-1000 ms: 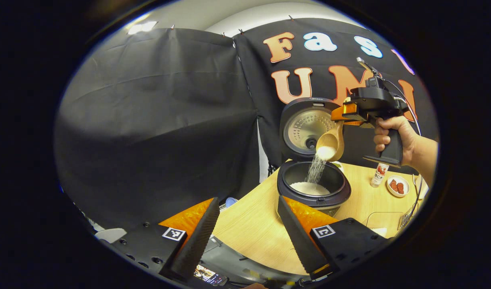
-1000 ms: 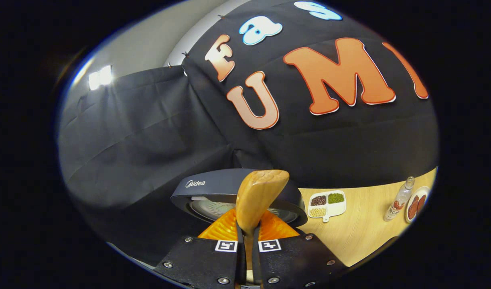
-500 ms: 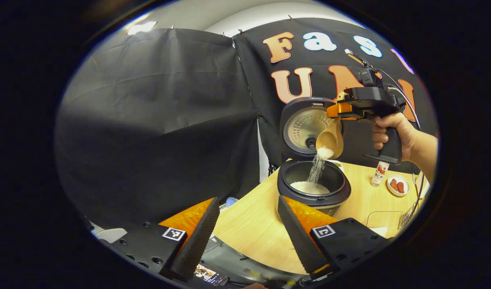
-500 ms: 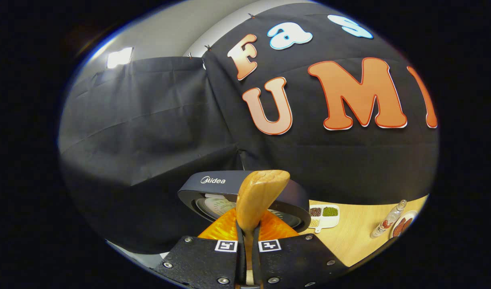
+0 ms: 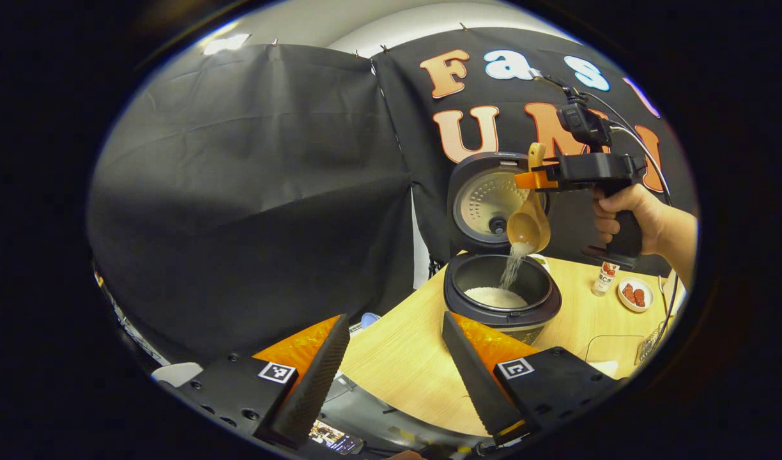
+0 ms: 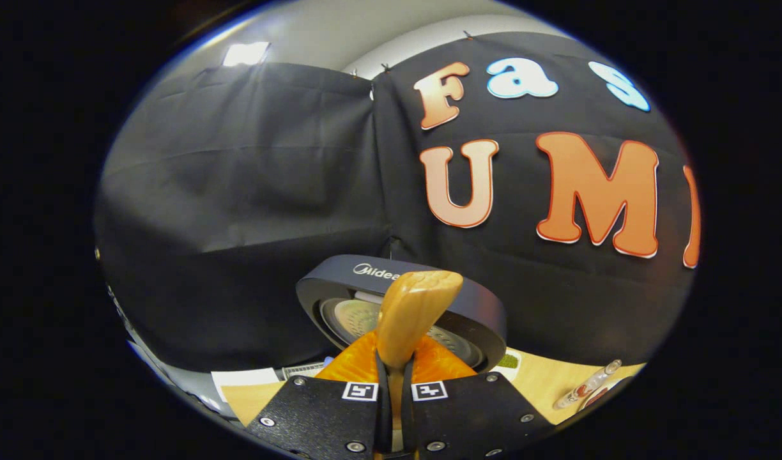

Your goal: Close the left gripper, press the button to open the rice cooker; take a wooden spoon from the chopstick holder with the right hand, scoop a spoonful of rice and pour it into the rice cooker, then put the wooden spoon back into the chopstick holder.

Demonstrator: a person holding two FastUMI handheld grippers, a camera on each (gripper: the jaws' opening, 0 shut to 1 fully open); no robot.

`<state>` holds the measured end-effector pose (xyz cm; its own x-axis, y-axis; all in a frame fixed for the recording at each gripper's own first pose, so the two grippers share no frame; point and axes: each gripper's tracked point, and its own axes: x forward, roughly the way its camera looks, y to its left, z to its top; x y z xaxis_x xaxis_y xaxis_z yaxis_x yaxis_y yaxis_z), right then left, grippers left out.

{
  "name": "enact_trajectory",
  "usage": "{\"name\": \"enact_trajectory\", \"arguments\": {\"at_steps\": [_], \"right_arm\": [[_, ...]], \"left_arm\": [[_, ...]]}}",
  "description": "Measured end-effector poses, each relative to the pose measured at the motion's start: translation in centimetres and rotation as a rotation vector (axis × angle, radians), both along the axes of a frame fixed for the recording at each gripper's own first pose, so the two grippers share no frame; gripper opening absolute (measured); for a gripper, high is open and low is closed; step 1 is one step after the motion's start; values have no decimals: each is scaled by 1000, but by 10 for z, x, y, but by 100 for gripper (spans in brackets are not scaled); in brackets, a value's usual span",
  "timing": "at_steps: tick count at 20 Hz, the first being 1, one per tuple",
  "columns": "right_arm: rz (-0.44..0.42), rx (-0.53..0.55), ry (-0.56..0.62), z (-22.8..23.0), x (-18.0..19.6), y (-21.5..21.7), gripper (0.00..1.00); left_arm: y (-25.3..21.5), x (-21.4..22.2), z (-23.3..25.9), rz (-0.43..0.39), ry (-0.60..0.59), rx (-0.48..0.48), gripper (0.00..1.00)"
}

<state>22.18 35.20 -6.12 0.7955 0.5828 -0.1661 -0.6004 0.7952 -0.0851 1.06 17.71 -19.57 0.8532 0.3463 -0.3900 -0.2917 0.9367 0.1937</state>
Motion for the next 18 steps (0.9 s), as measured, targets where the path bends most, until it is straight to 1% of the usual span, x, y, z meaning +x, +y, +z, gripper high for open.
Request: {"name": "enact_trajectory", "arguments": {"at_steps": [2,6,7,9,14,16,18], "right_arm": [[29,-39,-48,1,-1,1,5],[81,-84,-134,6,-2,2,5],[84,-80,-134,7,-2,1,5],[79,-27,-83,7,-5,-3,5],[7,188,106,15,-8,-19,5],[-25,256,158,20,-8,-34,5],[-63,302,188,21,-10,-53,5]], "left_arm": [[2,0,-1,2,2,-3,94],[1,0,-3,2,6,-6,93],[0,1,-2,1,5,-7,93],[0,3,-3,-2,4,-7,93],[-8,12,1,-23,-4,-14,93],[-15,17,3,-44,-12,-9,94],[-24,24,7,-69,-19,-1,93]]}}
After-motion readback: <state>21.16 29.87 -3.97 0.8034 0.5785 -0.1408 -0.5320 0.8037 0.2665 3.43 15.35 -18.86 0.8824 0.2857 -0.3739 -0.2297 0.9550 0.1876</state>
